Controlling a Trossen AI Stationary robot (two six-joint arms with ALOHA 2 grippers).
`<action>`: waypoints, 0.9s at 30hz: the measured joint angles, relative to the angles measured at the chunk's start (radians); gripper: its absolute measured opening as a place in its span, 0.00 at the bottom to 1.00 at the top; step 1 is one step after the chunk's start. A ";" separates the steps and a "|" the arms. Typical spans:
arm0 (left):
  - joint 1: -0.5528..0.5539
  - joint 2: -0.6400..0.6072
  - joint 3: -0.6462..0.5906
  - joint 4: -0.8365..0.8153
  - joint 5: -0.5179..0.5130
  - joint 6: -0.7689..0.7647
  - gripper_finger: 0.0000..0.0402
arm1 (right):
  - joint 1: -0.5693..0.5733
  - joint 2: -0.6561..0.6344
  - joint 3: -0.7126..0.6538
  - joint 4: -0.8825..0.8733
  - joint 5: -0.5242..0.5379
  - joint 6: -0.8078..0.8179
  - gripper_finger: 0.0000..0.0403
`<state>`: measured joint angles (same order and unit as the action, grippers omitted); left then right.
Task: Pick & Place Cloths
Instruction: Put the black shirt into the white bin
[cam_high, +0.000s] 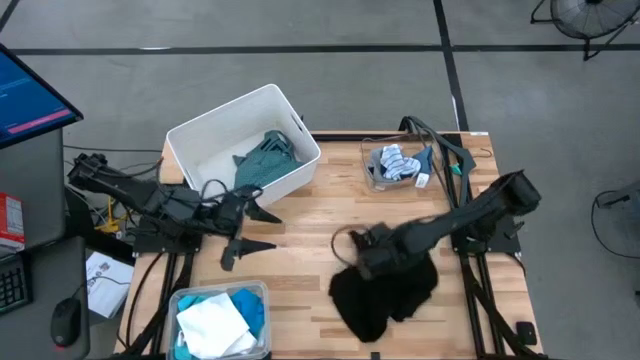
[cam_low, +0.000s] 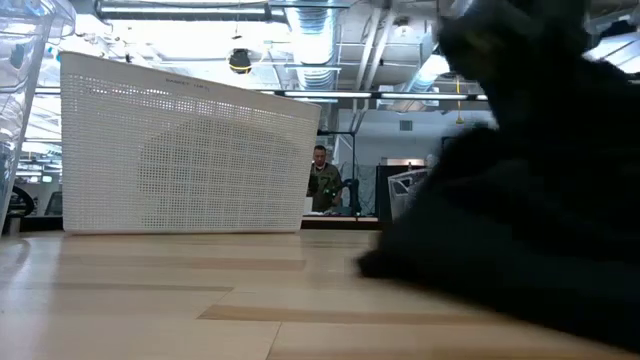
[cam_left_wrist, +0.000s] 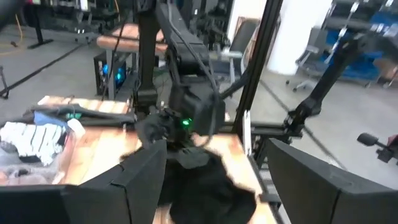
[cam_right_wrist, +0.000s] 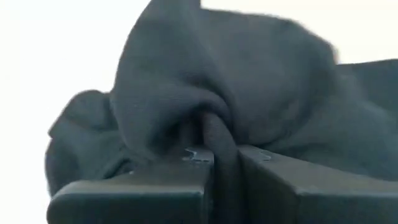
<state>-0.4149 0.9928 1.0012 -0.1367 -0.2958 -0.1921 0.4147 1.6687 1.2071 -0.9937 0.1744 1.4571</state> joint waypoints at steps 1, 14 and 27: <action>0.000 -0.014 0.000 0.005 0.000 0.000 0.64 | -0.013 -0.025 0.023 -0.019 0.039 -0.013 0.02; 0.002 -0.097 0.000 0.041 -0.017 0.048 0.65 | -0.093 -0.247 0.445 -0.045 0.395 -0.379 0.02; 0.021 -0.041 0.000 0.236 -0.023 0.267 0.68 | -0.131 -0.241 0.782 0.204 0.513 -0.947 0.02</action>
<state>-0.3940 0.9520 1.0012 0.0994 -0.3183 0.0747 0.2834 1.4280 1.9896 -0.7896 0.6872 0.5106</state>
